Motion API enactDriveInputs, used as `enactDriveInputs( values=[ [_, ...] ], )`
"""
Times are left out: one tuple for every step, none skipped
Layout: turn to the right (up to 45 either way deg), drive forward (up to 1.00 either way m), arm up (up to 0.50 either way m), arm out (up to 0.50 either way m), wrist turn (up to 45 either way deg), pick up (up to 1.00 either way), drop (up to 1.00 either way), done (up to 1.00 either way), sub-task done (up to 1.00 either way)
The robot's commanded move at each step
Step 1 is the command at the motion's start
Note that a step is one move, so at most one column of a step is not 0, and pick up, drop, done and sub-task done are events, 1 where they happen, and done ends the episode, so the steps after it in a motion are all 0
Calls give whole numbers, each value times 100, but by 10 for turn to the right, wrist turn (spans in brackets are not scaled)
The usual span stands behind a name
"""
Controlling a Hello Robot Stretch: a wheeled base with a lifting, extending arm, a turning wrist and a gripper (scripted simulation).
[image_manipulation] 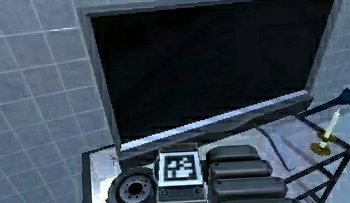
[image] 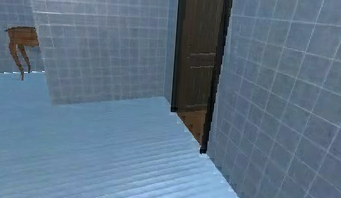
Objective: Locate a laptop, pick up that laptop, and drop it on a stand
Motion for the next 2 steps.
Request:
enactDriveInputs(
  values=[
    [300,0,0,0,0,0,0,0,0],
    [60,0,0,0,0,0,0,0,0]
  ],
)
